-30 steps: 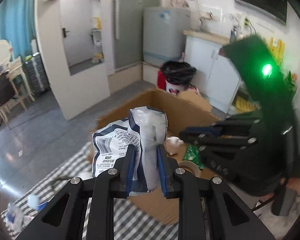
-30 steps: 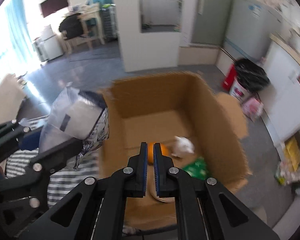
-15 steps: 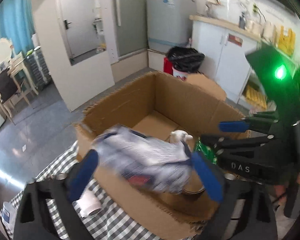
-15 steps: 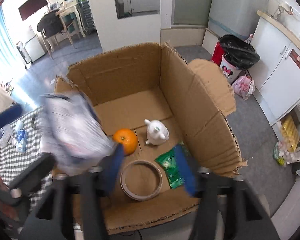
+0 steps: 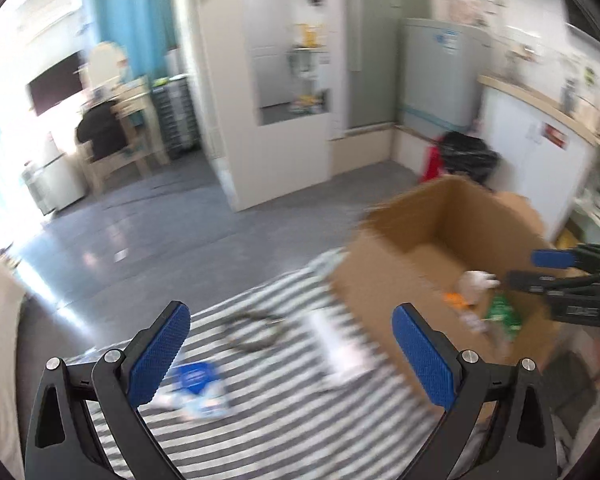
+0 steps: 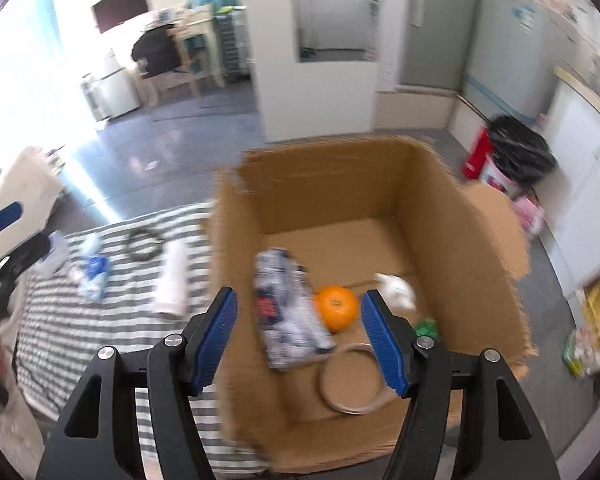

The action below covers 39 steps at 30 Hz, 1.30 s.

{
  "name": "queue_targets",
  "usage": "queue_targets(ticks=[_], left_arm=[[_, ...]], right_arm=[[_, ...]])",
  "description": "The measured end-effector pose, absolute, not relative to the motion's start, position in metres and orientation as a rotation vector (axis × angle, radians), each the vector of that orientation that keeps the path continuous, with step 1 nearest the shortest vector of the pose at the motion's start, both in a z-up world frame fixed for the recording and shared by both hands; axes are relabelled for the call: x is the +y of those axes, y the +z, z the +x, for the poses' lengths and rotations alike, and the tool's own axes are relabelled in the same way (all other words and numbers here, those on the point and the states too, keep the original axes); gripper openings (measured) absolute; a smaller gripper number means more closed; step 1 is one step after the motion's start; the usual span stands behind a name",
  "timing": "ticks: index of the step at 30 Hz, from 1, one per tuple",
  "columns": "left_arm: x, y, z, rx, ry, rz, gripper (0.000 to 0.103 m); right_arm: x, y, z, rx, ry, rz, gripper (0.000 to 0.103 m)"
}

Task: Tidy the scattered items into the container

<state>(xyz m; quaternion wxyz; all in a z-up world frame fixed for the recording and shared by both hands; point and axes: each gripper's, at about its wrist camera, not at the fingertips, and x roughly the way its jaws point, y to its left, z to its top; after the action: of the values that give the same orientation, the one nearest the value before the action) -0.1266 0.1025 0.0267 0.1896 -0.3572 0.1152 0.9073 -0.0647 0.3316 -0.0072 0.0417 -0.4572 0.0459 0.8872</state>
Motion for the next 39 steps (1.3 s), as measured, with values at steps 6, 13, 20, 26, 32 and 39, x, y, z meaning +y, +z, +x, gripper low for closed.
queue_targets(ticks=[6, 13, 20, 26, 32, 39], left_arm=[[0.003, -0.011, -0.155, 0.269, 2.718, -1.209, 0.103], [-0.094, -0.054, -0.165, 0.102, 2.772, -1.384, 0.103], [-0.143, -0.080, -0.175, -0.007, 2.756, -1.442, 0.103], [-0.146, -0.095, -0.197, -0.024, 2.742, -1.398, 0.103], [-0.140, -0.112, -0.224, -0.048, 2.718, -1.373, 0.103], [-0.140, -0.134, -0.238, -0.021, 2.668, -1.460, 0.103]], right_arm=[[0.241, -0.017, -0.095, -0.024, 2.845, -1.533, 0.068], [0.186, -0.069, -0.141, -0.072, 2.749, -1.710, 0.068], [0.184, -0.113, -0.167, -0.038, 2.576, -1.793, 0.068], [0.179, -0.137, -0.176, -0.087, 2.489, -1.842, 0.068], [0.181, -0.153, -0.183, -0.102, 2.438, -1.890, 0.068], [0.186, -0.155, -0.186, -0.090, 2.449, -1.901, 0.068]])
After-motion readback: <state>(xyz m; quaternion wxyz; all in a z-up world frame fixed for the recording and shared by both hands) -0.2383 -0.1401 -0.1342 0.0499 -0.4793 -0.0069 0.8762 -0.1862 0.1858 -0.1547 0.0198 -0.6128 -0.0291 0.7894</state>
